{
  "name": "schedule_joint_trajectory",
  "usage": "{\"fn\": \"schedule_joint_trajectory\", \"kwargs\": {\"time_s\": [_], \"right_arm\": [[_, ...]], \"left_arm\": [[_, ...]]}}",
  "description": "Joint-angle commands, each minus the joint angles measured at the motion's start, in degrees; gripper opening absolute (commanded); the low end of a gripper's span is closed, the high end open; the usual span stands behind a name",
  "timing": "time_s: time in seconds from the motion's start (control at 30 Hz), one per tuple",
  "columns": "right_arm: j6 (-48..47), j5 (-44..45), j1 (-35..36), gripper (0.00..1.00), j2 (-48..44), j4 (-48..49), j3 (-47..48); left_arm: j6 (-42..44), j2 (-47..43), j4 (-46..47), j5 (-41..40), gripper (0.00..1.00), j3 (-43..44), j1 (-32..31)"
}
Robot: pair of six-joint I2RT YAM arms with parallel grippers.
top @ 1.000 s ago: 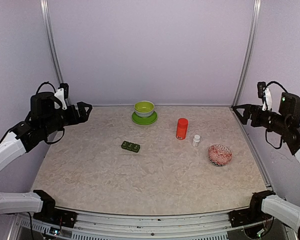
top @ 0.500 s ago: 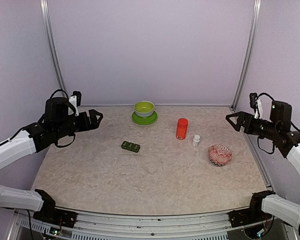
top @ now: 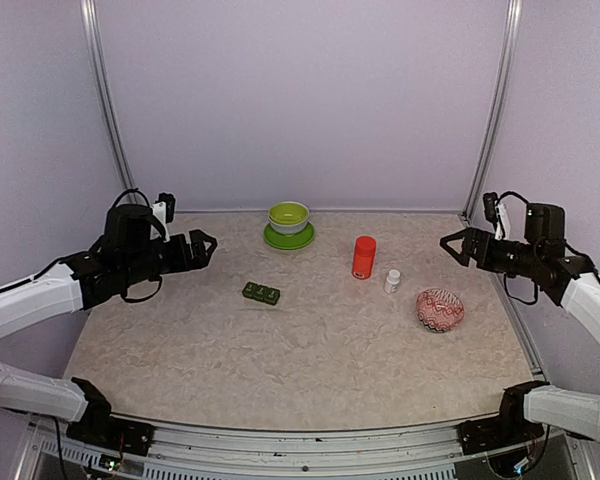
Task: Sort the pills into containers
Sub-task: Pick up the pill container from the center of the board.
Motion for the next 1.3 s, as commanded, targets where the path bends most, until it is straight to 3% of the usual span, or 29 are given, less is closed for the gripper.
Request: {"fn": "schedule_joint_trajectory", "kwargs": {"time_s": [0.0, 0.57, 0.93, 1.27], "right_arm": [[-2.5, 4.1, 3.5, 1.00, 3.6, -1.7, 2.2], [-5.8, 21.8, 22.4, 1.00, 18.8, 2.3, 8.0], [-13.7, 23.6, 34.7, 1.00, 30.4, 12.1, 11.2], [-15.6, 27.8, 39.5, 1.00, 42.0, 17.4, 17.2]], "left_arm": [[0.1, 2.2, 1.6, -1.0, 0.99, -0.7, -1.5], [0.4, 11.1, 5.2, -0.4, 0.99, -1.3, -3.9], [-1.0, 14.3, 7.3, 2.4, 0.99, -2.4, -3.9], [-2.7, 12.0, 8.1, 4.1, 0.99, -4.9, -4.0]]}}
